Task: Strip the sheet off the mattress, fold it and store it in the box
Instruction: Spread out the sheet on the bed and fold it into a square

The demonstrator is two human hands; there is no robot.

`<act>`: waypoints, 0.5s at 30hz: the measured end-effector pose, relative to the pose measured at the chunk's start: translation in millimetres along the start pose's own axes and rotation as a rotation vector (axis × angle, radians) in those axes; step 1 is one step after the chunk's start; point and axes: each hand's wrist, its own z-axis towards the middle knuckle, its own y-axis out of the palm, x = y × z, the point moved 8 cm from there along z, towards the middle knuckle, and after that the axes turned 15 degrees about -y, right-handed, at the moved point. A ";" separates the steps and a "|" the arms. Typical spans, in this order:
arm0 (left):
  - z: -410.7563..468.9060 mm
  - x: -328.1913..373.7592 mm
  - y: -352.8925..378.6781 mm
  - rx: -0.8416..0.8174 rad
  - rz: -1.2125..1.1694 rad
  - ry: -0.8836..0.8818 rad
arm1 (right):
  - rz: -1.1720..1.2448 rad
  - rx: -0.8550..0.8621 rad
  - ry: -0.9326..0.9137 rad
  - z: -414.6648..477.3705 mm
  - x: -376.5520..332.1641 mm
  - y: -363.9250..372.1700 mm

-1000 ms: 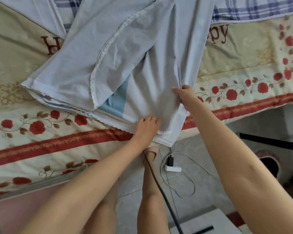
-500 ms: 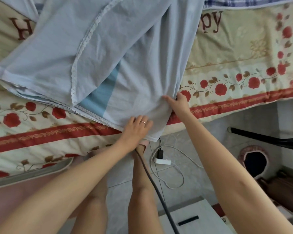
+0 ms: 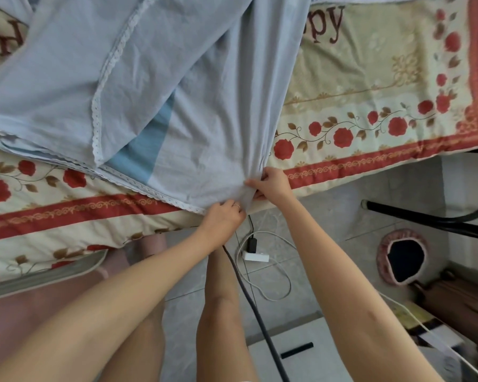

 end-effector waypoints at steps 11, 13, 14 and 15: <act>-1.6 10.0 19.3 -0.290 0.220 -0.073 | -0.029 -0.148 0.137 0.6 6.8 6.4; -3.4 7.5 23.2 -0.266 0.264 -0.087 | -0.057 -0.180 0.159 1.5 5.3 6.8; -4.8 7.2 23.5 -0.254 0.275 -0.082 | -0.071 -0.156 0.151 4.7 0.2 3.1; -5.4 5.6 21.5 -0.234 0.268 -0.092 | -0.062 -0.083 0.123 10.9 -6.2 -3.4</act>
